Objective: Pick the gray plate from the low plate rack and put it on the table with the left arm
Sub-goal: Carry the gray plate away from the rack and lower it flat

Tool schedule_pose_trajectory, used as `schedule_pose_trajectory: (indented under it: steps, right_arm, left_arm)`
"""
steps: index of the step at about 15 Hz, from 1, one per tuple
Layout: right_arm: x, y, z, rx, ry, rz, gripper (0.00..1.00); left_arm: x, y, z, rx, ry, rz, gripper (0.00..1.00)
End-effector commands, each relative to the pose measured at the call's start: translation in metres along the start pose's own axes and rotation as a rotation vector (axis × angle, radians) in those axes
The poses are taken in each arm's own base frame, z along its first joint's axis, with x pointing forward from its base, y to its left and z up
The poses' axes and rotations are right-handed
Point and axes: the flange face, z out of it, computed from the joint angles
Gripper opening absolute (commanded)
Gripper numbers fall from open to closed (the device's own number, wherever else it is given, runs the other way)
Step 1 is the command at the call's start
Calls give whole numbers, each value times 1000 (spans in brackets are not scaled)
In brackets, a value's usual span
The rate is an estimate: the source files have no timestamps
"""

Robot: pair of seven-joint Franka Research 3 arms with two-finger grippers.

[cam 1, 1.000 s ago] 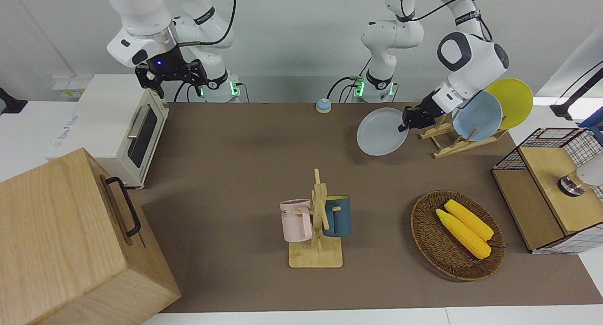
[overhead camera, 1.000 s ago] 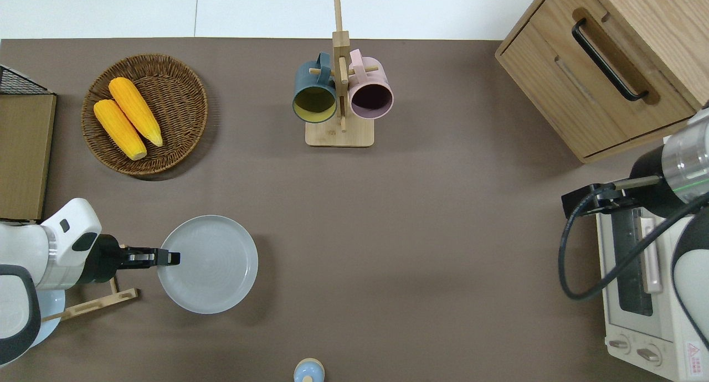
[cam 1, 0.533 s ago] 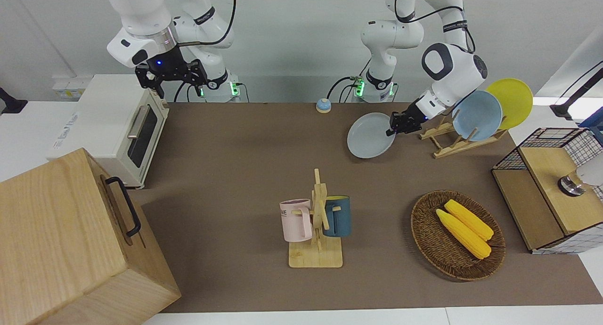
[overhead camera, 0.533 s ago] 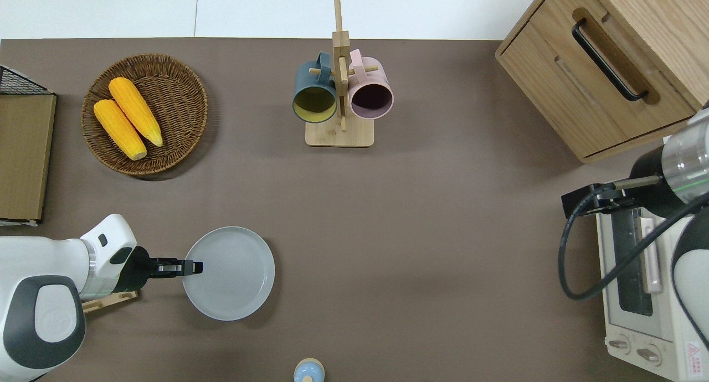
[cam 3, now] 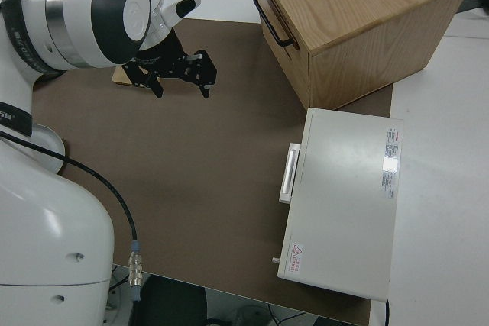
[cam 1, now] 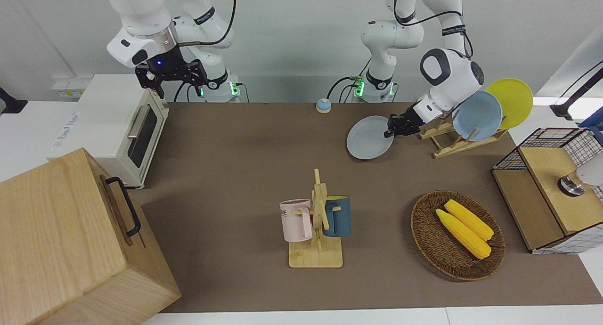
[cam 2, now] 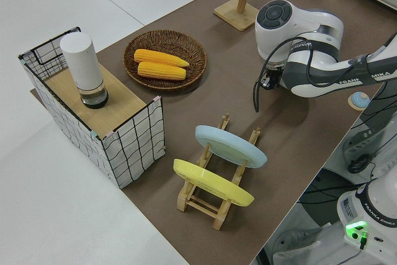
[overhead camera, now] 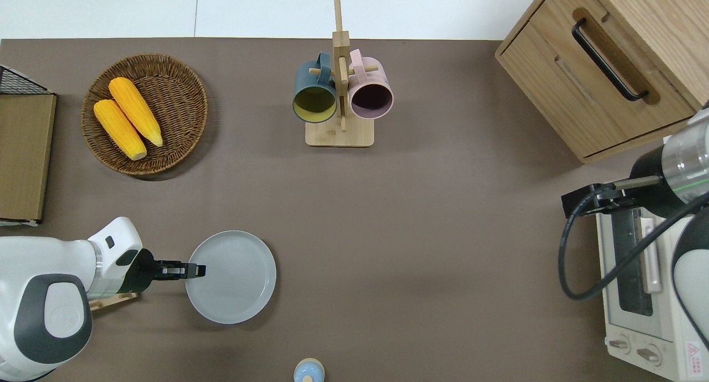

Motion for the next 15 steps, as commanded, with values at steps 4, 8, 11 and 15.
schedule_pose_trajectory:
  steps: [4, 8, 11, 15]
  right_arm:
    - [-2, 2, -3, -6, -2, 16, 983]
    - [-2, 2, -3, -6, -2, 16, 983]
    - [-2, 2, -3, -6, -2, 16, 983]
    - [-2, 2, -3, -6, -3, 16, 983]
  left_arm:
    - [0, -6, 1, 6, 17, 9, 669]
    - [2, -7, -3, 11, 24, 2, 677]
    - [7, -3, -14, 54, 23, 5, 717]
    - [25, 21, -57, 164, -2, -20, 801]
